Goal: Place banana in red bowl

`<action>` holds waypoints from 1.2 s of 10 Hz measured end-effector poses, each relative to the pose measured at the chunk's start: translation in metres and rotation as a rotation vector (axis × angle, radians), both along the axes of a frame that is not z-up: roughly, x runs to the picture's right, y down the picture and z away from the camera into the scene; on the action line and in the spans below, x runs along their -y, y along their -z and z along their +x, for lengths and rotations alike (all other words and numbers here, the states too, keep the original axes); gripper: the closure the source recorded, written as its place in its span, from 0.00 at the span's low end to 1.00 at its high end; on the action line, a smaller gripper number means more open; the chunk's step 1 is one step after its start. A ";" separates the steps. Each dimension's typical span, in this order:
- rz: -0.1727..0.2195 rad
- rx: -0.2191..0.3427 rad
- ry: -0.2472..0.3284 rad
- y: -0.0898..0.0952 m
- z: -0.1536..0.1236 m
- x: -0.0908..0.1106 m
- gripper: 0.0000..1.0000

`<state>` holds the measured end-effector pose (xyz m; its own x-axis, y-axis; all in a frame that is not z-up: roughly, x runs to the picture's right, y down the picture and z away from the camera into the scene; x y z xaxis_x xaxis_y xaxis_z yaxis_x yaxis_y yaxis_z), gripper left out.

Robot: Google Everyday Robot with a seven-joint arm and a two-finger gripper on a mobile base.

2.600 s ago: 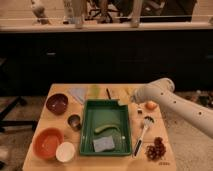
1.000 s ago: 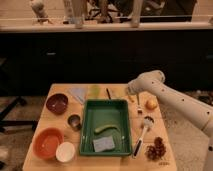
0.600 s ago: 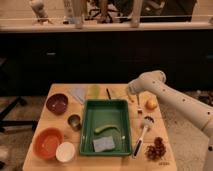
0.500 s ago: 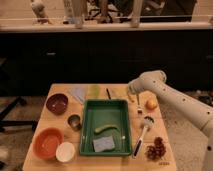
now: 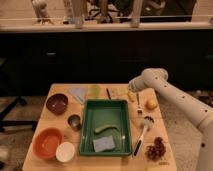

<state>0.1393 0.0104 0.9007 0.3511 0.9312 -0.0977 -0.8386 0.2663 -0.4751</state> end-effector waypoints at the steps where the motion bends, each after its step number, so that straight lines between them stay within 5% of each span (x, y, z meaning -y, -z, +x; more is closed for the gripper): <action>1: -0.004 0.002 0.009 -0.003 -0.001 0.000 0.20; 5: -0.040 -0.021 0.039 -0.027 0.008 -0.010 0.20; 12: -0.099 -0.037 -0.012 -0.056 0.047 -0.012 0.20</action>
<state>0.1867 0.0226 0.9569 0.3345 0.9205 -0.2018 -0.8588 0.2096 -0.4674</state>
